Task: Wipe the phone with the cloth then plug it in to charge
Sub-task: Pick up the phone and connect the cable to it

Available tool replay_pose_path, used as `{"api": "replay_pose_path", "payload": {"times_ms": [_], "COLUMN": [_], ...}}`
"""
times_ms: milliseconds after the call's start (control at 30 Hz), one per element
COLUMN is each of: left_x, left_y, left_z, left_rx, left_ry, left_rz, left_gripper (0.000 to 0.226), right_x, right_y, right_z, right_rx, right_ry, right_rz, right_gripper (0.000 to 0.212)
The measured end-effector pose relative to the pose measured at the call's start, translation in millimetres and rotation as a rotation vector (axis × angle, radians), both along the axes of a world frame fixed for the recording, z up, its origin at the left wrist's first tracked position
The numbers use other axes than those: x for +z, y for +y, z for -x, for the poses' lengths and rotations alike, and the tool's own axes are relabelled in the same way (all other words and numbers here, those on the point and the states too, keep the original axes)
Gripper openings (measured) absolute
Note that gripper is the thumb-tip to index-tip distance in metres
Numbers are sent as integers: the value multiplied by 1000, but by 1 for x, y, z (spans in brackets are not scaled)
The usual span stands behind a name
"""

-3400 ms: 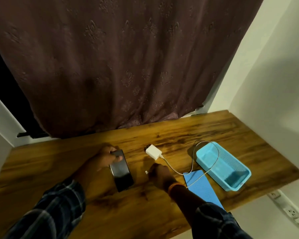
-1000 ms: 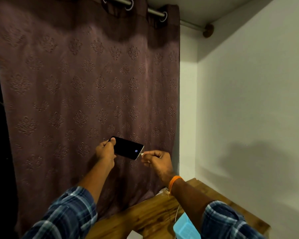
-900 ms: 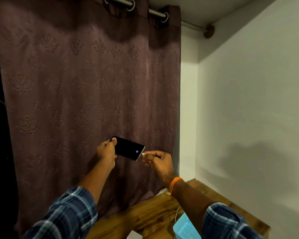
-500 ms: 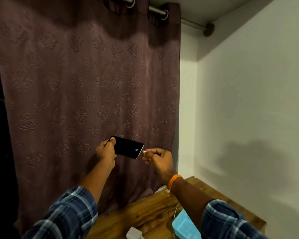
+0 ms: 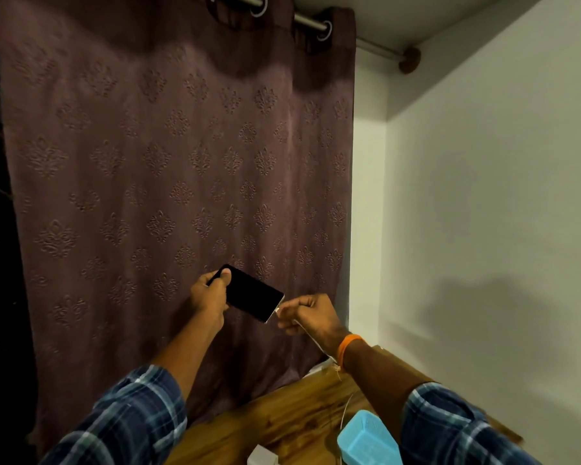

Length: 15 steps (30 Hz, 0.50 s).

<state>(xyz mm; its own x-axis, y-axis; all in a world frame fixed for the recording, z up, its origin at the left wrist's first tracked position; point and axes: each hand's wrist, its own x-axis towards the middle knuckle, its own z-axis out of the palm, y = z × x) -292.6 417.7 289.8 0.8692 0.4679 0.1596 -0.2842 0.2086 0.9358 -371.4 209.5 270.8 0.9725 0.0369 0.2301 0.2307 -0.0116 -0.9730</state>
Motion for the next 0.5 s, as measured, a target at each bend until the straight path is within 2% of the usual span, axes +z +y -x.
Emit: {"api": "replay_pose_path", "payload": {"times_ms": [200, 500], "left_x": [-1, 18], "left_y": [-3, 0], "left_z": [-4, -9], "left_rx": [-88, -46], "left_ry": [3, -41], "left_rz": [-30, -68], "left_gripper": [14, 19], "right_x": [-4, -11], "right_y": [-5, -7], "right_z": [-1, 0], "right_rx": [-8, 9], "right_ry": [19, -46], "right_rz": [-10, 15], "right_gripper": [13, 22]}}
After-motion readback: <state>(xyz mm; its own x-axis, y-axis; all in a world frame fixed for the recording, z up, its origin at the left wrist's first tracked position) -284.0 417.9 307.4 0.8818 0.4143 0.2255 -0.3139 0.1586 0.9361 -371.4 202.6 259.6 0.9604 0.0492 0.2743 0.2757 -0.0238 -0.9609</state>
